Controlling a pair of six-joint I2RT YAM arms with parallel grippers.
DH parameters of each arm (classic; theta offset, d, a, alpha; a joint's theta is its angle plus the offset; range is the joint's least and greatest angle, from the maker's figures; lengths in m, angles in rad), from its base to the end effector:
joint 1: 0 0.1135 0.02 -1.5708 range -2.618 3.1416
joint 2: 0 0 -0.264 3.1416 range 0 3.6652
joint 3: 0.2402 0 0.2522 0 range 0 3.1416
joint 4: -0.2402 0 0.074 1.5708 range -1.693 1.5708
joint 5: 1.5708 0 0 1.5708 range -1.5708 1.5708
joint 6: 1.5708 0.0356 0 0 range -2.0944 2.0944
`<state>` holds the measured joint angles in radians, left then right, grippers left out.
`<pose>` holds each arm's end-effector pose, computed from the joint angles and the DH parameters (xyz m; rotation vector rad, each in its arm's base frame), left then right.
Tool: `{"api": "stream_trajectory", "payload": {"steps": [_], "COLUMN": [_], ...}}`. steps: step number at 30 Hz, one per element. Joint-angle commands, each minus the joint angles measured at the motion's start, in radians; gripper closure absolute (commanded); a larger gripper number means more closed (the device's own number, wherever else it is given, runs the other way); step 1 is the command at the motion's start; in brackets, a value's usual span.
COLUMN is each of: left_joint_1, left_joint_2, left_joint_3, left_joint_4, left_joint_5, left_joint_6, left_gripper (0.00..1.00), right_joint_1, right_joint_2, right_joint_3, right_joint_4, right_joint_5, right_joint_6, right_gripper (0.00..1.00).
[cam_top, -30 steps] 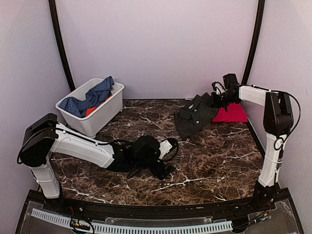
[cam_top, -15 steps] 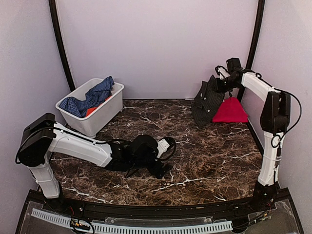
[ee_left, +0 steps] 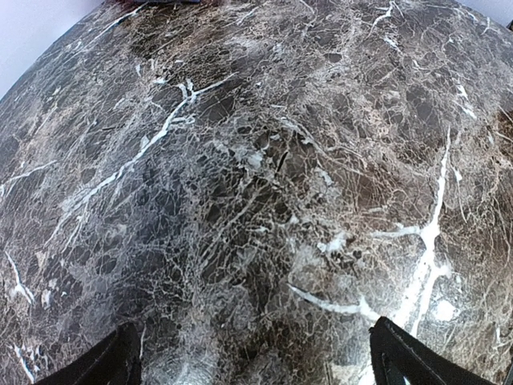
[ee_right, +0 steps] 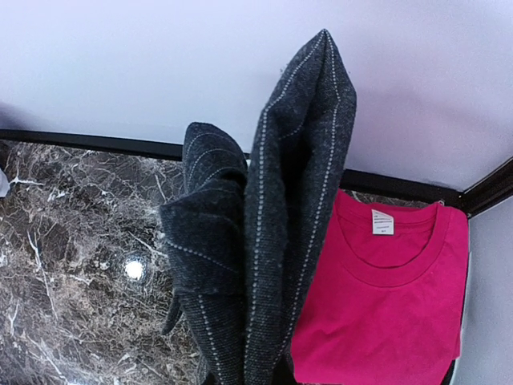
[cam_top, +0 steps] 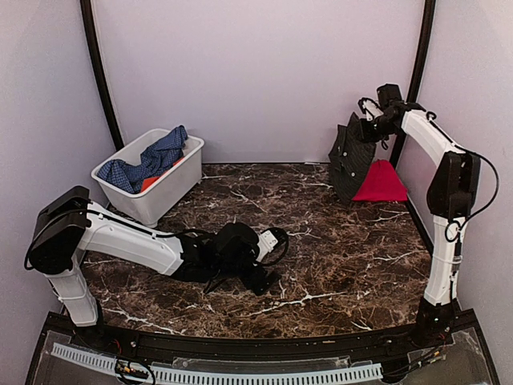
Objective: Fold and stack the mixed laundry pile
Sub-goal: Place the square-folded shirt at the corner of the board.
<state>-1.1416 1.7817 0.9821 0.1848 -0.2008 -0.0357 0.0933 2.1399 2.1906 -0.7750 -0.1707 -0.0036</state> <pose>0.1637 -0.3407 0.1750 1.0598 1.9361 -0.4494 0.4829 0.0513 0.3359 -0.1993 2.2855 0.2422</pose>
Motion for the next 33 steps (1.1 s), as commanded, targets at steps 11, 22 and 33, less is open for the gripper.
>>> {"api": "stream_trajectory", "payload": {"steps": [11,22,33], "left_joint_1": [0.006,0.008,0.014], "left_joint_2": [-0.024,-0.012,0.013], "left_joint_3": [0.006,0.024,0.045], "left_joint_4": [-0.025,-0.062,-0.075], "left_joint_5": [-0.011,-0.02,-0.013], "left_joint_6": [0.027,0.03,0.027], "left_gripper": [0.01,0.01,0.01], "right_joint_1": [-0.083,-0.158,-0.195], "right_joint_2": [0.033,0.125,0.199], "right_joint_3": [0.062,0.032,-0.033], "right_joint_4": [0.042,0.145,0.24], "right_joint_5": [-0.028,-0.021,0.042], "right_joint_6": [-0.038,-0.1,-0.117], "right_gripper": [1.0,1.0,0.96]}}
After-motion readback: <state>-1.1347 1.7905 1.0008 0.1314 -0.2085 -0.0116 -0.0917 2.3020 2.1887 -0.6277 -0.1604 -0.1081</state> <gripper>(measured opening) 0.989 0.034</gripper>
